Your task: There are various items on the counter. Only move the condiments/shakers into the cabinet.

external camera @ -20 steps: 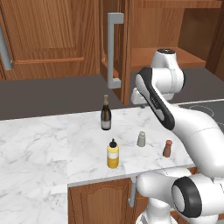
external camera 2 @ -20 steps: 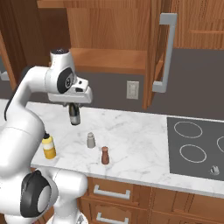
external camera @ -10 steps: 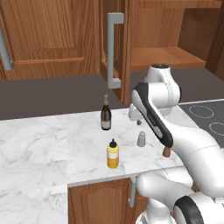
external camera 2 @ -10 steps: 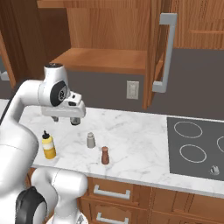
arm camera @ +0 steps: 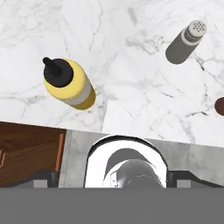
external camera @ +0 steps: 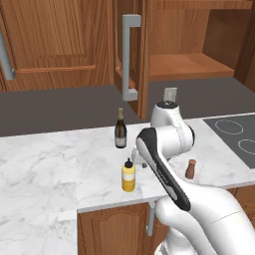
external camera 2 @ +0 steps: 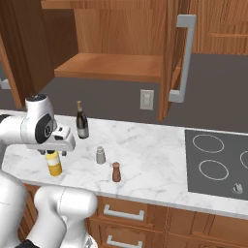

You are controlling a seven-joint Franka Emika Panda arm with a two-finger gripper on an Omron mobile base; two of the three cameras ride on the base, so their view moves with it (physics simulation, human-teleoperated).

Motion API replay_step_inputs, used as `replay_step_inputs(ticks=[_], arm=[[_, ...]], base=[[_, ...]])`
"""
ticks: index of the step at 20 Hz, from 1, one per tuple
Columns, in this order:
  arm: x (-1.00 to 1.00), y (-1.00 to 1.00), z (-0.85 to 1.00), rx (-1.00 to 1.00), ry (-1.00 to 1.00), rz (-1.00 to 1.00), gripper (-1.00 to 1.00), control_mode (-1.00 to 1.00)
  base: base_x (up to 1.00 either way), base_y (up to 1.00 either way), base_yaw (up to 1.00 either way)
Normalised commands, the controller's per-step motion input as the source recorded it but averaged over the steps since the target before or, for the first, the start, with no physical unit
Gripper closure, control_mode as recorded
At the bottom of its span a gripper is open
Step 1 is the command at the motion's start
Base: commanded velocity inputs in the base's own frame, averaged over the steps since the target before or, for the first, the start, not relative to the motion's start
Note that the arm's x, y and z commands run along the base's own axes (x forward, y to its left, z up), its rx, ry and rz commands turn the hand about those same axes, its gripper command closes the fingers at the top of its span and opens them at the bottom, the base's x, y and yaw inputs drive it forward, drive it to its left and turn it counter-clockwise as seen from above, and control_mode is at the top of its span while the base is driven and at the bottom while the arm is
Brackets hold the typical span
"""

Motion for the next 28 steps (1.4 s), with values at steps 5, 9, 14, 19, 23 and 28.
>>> replay_step_inputs(ticks=[5, 9, 14, 19, 23, 28], arm=[[-0.11, 0.63, -0.40, 0.00, -0.01, 0.00, -1.00, -1.00], [0.03, 0.43, -0.34, 0.01, -0.06, 0.01, -1.00, -1.00], [0.01, 0.11, -0.29, -0.13, -0.07, 0.00, -1.00, -1.00], [-0.01, 0.01, -0.26, 0.00, -0.08, 0.00, -1.00, -1.00], [0.00, 0.01, -0.06, 0.06, -0.13, 0.00, -1.00, -1.00], [0.01, 0.00, -0.01, 0.09, -0.16, 0.00, -1.00, -1.00]], base=[[0.00, 0.00, 0.00], [0.00, 0.00, 0.00], [0.00, 0.00, 0.00], [0.00, 0.00, 0.00], [0.00, 0.00, 0.00], [0.00, 0.00, 0.00]])
